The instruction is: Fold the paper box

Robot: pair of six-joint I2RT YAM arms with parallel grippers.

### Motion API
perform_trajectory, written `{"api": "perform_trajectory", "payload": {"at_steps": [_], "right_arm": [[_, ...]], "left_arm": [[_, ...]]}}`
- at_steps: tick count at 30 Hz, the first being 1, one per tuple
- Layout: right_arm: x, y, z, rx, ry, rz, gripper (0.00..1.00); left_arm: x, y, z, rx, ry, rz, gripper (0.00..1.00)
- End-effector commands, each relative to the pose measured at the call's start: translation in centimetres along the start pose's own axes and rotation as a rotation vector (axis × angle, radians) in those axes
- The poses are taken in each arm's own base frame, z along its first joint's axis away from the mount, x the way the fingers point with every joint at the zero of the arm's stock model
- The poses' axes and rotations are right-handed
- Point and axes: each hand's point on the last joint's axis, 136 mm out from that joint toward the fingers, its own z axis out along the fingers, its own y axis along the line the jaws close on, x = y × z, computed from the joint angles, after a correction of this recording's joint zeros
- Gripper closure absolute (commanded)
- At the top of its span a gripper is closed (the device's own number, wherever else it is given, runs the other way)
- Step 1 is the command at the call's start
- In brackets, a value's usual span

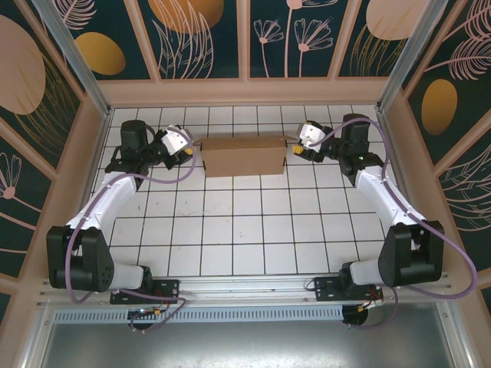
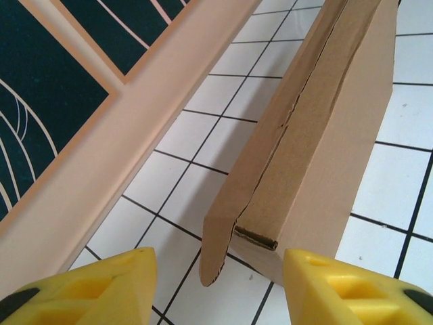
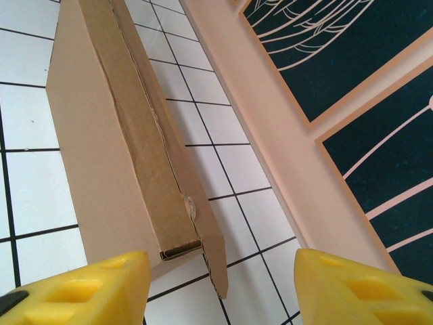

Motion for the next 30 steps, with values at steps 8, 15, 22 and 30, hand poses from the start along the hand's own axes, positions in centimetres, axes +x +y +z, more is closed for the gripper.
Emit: {"api": "perform_trajectory", "payload": {"at_steps": [8,15,22,30], "right_arm": [[1.2,-0.8,0.5,0.052,0.017,-0.006,0.39],[1.2,-0.9,0.4,0.059,0.023,-0.013,0.41],[1.7,-0.6,0.6,0.061,0.044,-0.014,0.42],[1.3,-1.3,0.9,0.055,0.059,-0.014,0.44]], "left_arm": [[0.8,0.3,3.0,-0.006,0.060,0.037,0.51],[1.3,0.8,3.1,-0.045,0.075,0.042,0.59],[1.5,0.8,3.8,-0.034,0.066,0.026,0.67],[1.2,0.8,4.3,-0.002,0.059,0.013,0.80]]}}
